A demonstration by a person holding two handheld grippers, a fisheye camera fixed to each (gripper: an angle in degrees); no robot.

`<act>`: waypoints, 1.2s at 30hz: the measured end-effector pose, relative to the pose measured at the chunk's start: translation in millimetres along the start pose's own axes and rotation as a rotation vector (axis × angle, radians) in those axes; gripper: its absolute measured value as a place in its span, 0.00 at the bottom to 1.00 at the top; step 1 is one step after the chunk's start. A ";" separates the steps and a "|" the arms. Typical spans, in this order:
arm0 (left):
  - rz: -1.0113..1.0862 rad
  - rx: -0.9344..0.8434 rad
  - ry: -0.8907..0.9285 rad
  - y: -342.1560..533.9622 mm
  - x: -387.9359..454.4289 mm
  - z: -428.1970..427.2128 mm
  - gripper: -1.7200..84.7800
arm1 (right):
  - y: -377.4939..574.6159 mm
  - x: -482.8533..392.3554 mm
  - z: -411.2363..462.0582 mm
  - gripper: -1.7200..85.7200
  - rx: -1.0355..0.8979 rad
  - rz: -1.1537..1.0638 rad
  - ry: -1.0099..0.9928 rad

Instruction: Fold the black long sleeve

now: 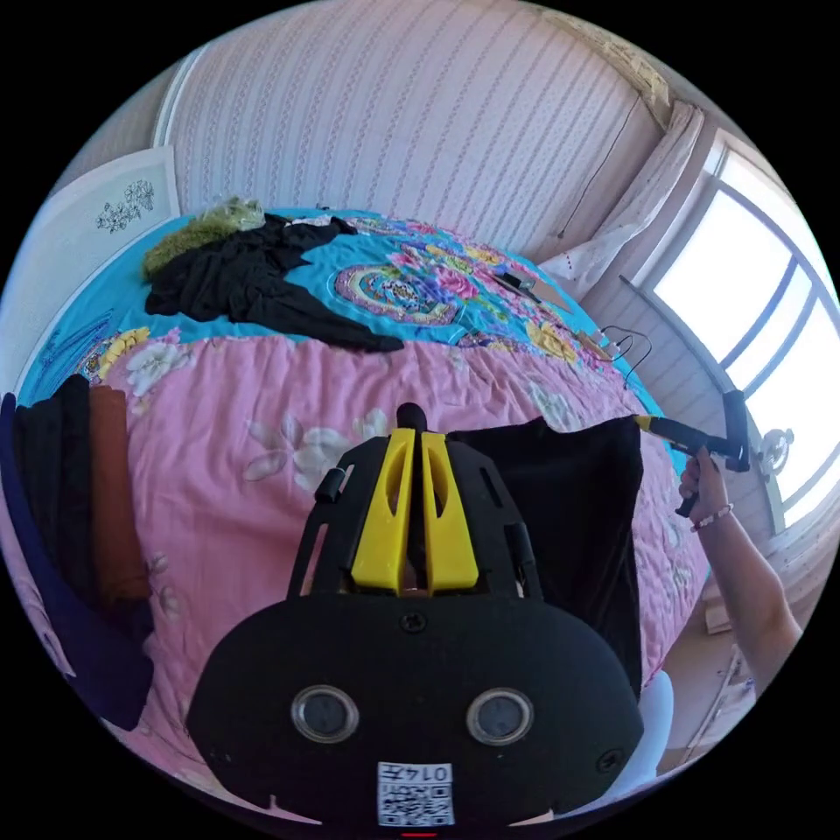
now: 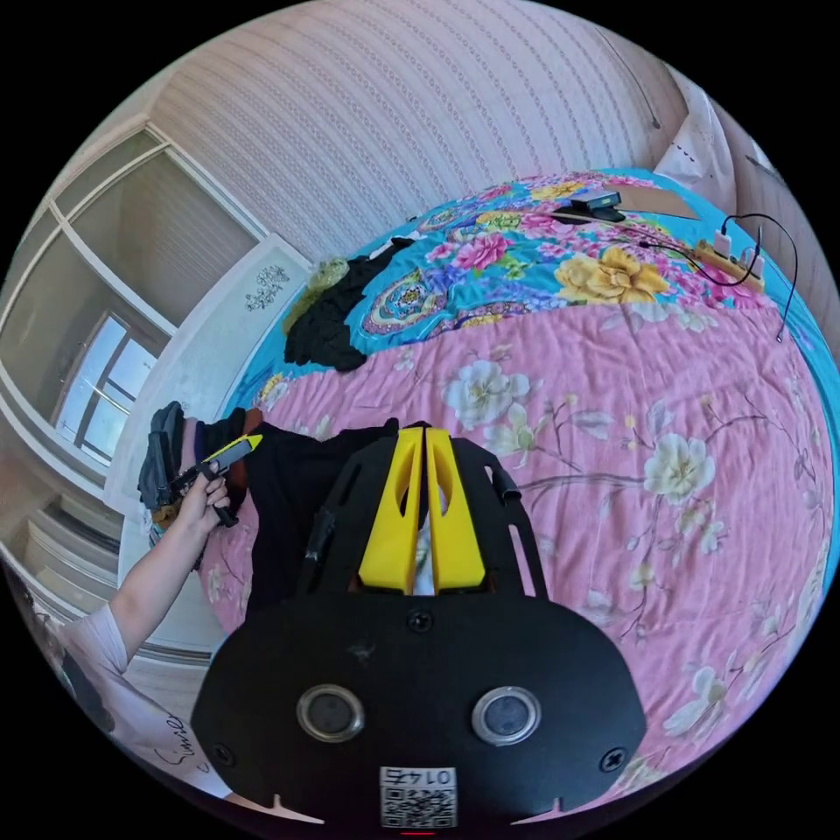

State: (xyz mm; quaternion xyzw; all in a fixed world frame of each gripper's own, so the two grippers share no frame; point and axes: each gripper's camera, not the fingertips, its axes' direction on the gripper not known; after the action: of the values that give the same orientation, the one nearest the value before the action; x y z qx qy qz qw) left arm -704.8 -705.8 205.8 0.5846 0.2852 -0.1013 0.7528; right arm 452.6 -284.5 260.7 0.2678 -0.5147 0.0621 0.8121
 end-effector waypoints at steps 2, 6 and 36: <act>0.021 0.016 0.057 4.3 5.4 -29.9 0.01 | 11.0 -1.0 -17.1 0.02 0.018 -0.035 -0.077; 0.204 0.030 0.134 70.1 32.4 -112.2 0.01 | 80.8 -17.8 -54.5 0.02 -0.030 -0.190 -0.188; 0.570 -0.351 0.083 492.4 371.1 -162.3 0.01 | 248.6 -144.2 112.5 0.02 -0.395 -0.399 0.231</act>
State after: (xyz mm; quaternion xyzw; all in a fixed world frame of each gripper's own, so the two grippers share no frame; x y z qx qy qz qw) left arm -212.9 -340.7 382.5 0.5058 0.1535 0.1880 0.8278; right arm 201.9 -104.5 264.3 0.1919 -0.3585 -0.1698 0.8977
